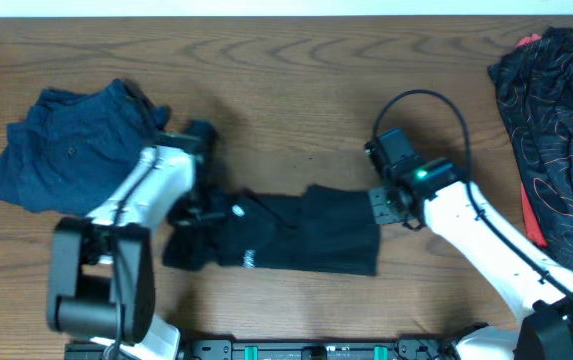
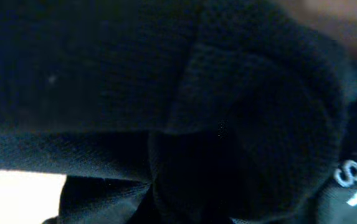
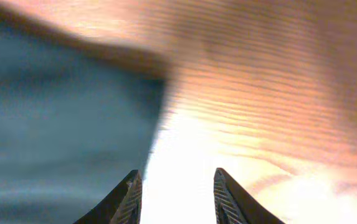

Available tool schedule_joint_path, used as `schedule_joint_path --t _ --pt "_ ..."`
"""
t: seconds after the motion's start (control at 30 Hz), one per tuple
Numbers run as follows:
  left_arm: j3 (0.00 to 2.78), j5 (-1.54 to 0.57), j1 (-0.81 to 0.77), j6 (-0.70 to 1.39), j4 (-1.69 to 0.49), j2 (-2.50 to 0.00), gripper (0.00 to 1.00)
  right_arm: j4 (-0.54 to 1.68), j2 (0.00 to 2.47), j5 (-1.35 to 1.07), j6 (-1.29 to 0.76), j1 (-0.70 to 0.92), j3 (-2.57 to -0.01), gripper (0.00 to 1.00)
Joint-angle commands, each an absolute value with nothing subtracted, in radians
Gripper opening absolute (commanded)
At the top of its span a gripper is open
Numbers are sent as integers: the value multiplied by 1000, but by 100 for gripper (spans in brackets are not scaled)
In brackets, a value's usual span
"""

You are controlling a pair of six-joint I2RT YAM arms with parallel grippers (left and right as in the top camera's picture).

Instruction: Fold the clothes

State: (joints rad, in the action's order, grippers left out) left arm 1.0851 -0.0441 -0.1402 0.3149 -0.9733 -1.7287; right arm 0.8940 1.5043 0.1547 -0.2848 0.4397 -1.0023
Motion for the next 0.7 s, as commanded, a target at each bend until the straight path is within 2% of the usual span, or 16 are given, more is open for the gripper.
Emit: schedule_joint_path --t 0.0,0.13,0.3,0.67 --pt "1180 44 -52 307 -986 -1662 6 904 1498 190 -310 384 -1013 36" --pt "1247 20 -7 307 -1010 -1635 7 905 1502 135 -218 367 -1013 35" --pt "1268 -65 -48 307 -1052 -1613 7 892 1549 28 -193 368 -1011 34" --pt "1268 -74 -327 308 -1094 -1612 8 846 1671 -27 -193 393 -1008 33"
